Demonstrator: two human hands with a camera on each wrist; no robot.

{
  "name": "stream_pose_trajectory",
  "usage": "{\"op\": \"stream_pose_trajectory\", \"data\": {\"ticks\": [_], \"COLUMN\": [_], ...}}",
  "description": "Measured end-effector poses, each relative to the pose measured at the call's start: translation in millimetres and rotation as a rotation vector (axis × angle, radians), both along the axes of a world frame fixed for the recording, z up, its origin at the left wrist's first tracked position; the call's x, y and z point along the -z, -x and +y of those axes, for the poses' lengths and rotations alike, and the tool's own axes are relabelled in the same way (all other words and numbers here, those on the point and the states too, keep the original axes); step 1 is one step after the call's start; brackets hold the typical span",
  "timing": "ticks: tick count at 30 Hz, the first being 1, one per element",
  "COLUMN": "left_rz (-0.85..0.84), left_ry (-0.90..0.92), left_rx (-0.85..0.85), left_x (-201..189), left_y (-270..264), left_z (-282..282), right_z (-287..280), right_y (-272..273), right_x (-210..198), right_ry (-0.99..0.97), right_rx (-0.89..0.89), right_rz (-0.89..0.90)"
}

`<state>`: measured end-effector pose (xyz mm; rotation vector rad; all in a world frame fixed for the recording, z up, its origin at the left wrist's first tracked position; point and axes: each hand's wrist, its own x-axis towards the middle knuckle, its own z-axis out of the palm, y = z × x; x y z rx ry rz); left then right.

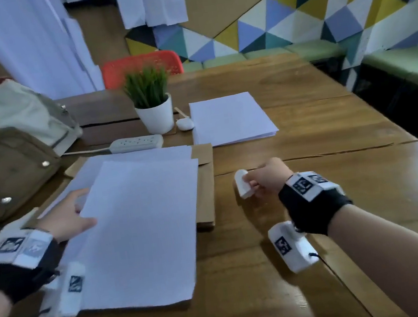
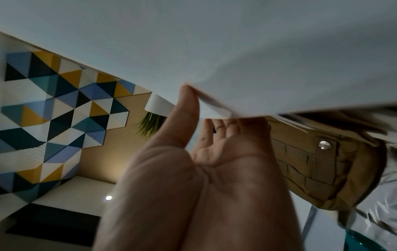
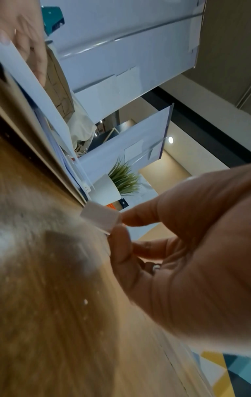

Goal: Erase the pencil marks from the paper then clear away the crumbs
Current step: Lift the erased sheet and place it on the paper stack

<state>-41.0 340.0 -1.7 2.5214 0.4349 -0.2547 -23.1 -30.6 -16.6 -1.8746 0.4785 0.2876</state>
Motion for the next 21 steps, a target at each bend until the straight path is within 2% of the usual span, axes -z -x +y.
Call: {"op": "stream_pose_trajectory", "data": {"ticks": [2, 8, 14, 17, 19, 21], "left_rz": [0.008, 0.002, -0.011, -0.104, -0.28, -0.413], "left_ry": [-0.001, -0.113, -0.261, -0.309, -0.216, -0.016], "left_rx": [-0.034, 0.005, -0.001, -0.034, -0.043, 0.034], "left_x": [-4, -4, -4, -13, -26, -46], "left_y": [3, 4, 6, 14, 23, 40], "left_z": [-11, -19, -36, -38, -39, -44], "right_z": [3, 8, 6, 7, 16, 25], "right_y": [-4, 1, 0, 4, 17, 35], "right_x": [4, 6, 0, -9, -17, -20], "right_ry": [0.002, 0.107, 0.301, 0.412, 0.619, 0.832], "right_rx": [-0.016, -0.026, 0.009, 0.01, -0.146, -0.451], "right_rz": [0.008, -0.052, -0.074, -0.155, -0.213, -0.261]}}
